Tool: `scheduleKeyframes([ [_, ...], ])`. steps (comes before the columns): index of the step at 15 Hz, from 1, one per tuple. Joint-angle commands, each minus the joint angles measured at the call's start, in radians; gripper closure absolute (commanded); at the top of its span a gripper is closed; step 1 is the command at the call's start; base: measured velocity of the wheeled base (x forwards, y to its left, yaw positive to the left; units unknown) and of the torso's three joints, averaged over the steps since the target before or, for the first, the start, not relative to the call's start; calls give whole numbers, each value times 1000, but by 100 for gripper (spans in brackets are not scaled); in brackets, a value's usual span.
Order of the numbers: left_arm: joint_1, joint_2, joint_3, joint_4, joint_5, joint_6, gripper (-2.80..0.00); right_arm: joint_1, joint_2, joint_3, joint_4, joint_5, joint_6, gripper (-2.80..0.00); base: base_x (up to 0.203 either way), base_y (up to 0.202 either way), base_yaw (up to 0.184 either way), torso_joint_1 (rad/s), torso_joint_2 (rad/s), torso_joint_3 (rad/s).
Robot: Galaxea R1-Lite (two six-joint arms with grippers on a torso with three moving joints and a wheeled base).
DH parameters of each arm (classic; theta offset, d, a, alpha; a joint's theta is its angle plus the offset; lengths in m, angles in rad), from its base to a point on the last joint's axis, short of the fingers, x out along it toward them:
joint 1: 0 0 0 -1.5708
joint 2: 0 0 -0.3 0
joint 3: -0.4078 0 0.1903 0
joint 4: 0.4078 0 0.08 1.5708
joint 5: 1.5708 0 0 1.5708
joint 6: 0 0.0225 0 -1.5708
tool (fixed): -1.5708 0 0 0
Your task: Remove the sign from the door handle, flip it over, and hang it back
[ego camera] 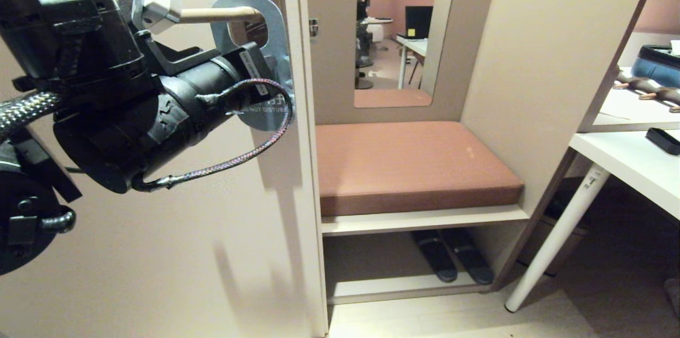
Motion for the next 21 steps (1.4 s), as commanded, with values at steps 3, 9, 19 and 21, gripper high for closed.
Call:
scheduleKeyframes([
  [3,1,-49,30,-2,4,0,0,2,1,0,0,0,0,0,0,0,0,0,0,0],
  [9,6,-147,152,-2,4,0,0,2,1,0,0,0,-1,0,0,0,0,0,0,0],
  [19,171,-270,357,-2,2,97,0,0,1,0,0,0,0,0,0,0,0,0,0,0],
  [21,222,-296,393,-2,1,141,0,1,1,-1,0,0,0,0,0,0,0,0,0,0],
])
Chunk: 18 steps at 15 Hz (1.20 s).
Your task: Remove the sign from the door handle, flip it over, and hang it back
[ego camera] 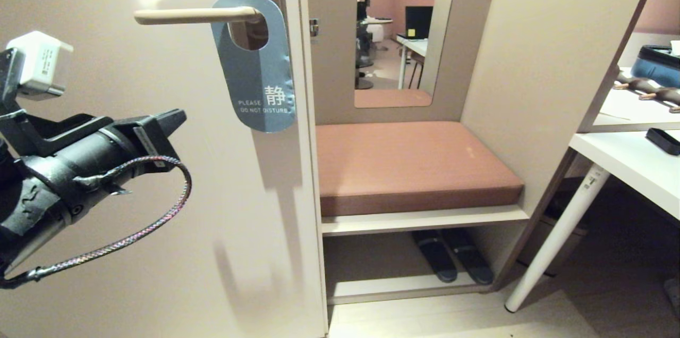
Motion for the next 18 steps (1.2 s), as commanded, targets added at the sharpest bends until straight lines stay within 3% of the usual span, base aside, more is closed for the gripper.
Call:
scheduleKeyframes([
  [1,31,-34,46,-3,1,7,0,1,1,-1,1,0,0,0,0,0,0,0,0,0],
  [8,197,-162,170,-4,1,17,0,-1,1,0,1,0,-2,0,0,0,0,0,0,0],
  [14,244,-326,337,-4,1,21,0,1,1,0,1,0,-1,0,0,0,0,0,0,0],
  [18,306,-494,487,-5,-6,62,0,-1,1,0,1,0,0,0,0,0,0,0,0,0],
])
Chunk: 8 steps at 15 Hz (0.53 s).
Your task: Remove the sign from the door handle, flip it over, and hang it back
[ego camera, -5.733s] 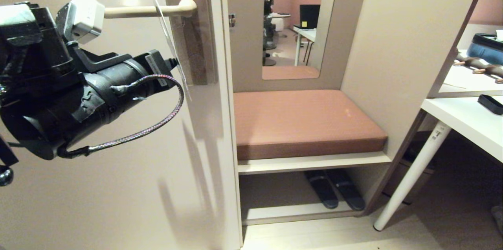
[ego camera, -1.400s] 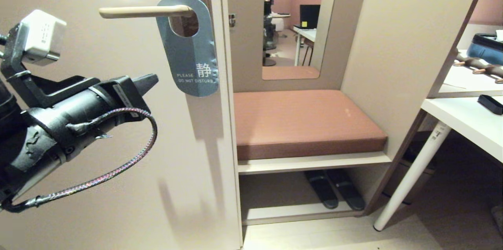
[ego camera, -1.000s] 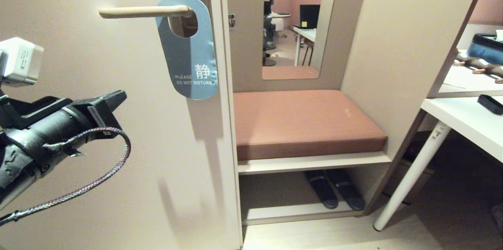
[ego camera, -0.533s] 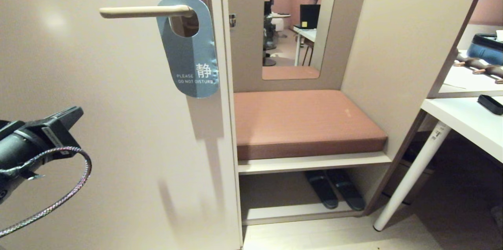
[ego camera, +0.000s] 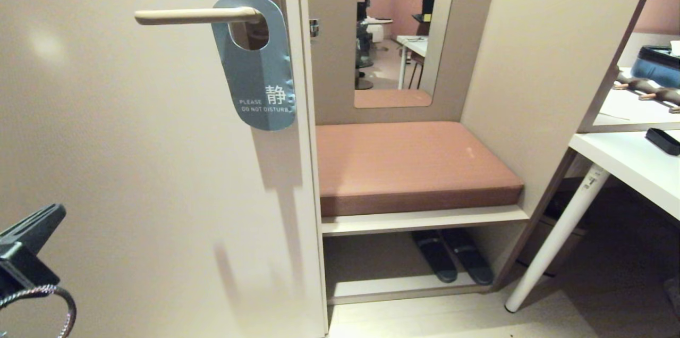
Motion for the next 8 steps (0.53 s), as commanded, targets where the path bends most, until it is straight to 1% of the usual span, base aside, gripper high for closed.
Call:
scheduleKeyframes([
  [1,62,-134,79,-3,-19,18,0,0,1,0,1,1,-1,0,0,0,0,0,0,0],
  [3,123,-248,151,-1,-98,45,0,0,1,0,1,1,-1,0,0,0,0,0,0,0],
  [5,145,-378,192,32,-193,61,0,1,1,0,1,1,-1,0,0,0,0,0,0,0],
  [6,150,-440,202,80,-232,71,0,0,1,0,1,1,-1,0,0,0,0,0,0,0],
  [8,156,-538,211,183,-267,92,0,0,1,0,1,1,-1,0,0,0,0,0,0,0],
])
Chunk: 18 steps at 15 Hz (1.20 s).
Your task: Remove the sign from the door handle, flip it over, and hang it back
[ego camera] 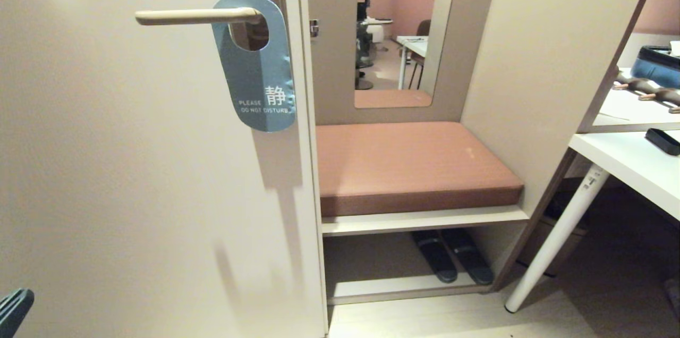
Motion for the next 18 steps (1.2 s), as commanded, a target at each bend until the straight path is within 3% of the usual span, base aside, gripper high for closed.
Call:
scheduleKeyframes([
  [1,6,-156,10,80,-10,12,0,-1,1,0,0,0,0,0,0,0,0,0,0,0],
  [9,25,-428,12,490,-5,81,0,-1,1,0,0,0,0,0,0,0,0,0,0,0],
  [18,25,-429,12,491,-4,69,0,0,1,0,0,0,0,0,0,0,0,0,0,0],
])
